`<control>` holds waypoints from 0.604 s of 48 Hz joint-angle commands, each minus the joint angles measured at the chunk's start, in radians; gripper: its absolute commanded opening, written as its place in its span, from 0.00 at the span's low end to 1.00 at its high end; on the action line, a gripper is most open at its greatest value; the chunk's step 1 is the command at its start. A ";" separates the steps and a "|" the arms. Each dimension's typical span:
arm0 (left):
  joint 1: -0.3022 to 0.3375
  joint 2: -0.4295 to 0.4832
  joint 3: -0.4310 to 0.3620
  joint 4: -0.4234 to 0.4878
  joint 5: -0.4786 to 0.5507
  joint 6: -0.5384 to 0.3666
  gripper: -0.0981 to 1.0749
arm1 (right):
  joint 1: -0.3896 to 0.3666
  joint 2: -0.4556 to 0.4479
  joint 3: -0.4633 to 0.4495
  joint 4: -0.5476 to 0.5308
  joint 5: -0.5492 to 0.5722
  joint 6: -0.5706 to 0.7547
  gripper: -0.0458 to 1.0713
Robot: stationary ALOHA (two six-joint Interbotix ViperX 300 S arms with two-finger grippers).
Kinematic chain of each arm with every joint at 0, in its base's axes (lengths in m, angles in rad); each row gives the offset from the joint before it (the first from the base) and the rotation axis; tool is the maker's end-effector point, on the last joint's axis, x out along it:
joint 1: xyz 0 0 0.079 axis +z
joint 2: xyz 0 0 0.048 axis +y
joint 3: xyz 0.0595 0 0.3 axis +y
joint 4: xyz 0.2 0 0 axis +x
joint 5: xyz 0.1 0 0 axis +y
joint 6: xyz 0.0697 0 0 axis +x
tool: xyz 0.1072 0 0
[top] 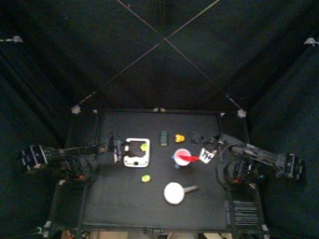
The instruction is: Put knife in cup
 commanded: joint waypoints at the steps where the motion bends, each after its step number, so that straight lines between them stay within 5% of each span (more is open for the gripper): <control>1: 0.000 -0.002 -0.011 -0.003 -0.003 0.000 0.75 | -0.003 -0.008 -0.023 0.002 -0.005 0.000 0.70; 29: -0.002 -0.002 -0.009 -0.003 -0.003 0.000 0.75 | -0.005 -0.017 -0.011 0.000 -0.034 -0.003 0.70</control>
